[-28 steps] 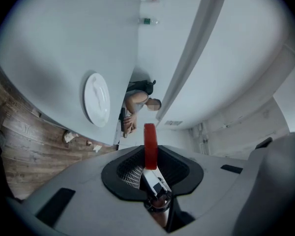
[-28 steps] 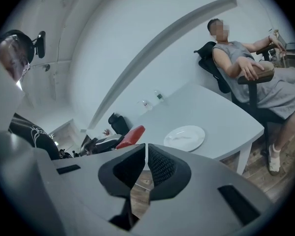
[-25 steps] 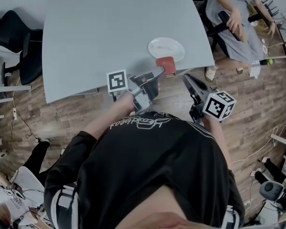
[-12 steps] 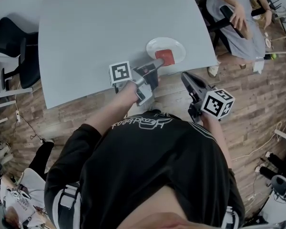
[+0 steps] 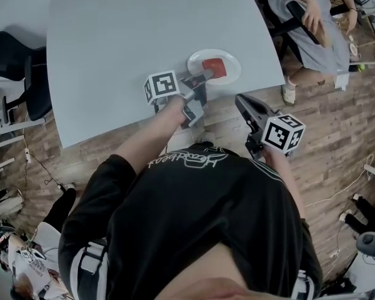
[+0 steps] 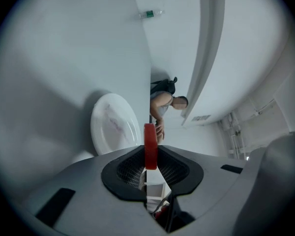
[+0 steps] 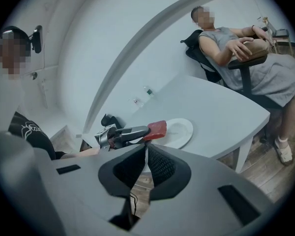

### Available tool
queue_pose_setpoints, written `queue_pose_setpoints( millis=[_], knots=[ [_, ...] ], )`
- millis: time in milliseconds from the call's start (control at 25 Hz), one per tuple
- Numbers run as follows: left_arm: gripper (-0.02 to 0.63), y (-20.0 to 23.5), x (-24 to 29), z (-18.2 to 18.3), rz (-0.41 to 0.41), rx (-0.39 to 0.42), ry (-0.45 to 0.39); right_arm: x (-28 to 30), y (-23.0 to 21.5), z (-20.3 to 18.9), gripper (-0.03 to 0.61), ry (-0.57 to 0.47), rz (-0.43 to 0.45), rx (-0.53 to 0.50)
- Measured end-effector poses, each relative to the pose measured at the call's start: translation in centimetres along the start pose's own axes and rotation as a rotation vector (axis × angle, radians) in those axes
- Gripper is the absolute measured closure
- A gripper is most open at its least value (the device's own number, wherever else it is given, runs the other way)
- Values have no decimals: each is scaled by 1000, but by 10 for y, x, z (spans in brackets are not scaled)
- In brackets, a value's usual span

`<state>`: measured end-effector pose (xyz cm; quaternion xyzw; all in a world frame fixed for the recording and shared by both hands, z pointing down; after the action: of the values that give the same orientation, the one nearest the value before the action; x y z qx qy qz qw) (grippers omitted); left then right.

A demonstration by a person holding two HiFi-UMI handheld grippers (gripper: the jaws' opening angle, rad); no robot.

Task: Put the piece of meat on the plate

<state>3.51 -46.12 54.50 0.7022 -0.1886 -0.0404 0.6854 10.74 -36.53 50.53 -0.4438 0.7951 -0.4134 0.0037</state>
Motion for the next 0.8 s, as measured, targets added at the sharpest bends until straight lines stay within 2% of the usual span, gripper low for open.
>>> queue_pose_setpoints(
  millis=[200, 400, 800],
  knots=[
    [532, 7, 10, 3, 59, 63, 6, -2, -9, -4, 558, 6, -10, 26],
    [532, 19, 13, 4, 150, 155, 16, -3, -15, -8, 558, 11, -13, 43],
    [517, 20, 16, 10, 257, 277, 20, -1, -16, -9, 558, 12, -6, 47]
  ],
)
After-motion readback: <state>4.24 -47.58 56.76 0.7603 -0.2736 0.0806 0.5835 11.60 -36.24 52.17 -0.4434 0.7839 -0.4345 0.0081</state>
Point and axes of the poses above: the fingertips, and each gripper's own axes: x forward along the fingers, y to its left, z out of its top, the point moved 1 cm from there along -x, backward along the fingers, and after that the axes turned 1 degree about -x, right-handed, at the moved point
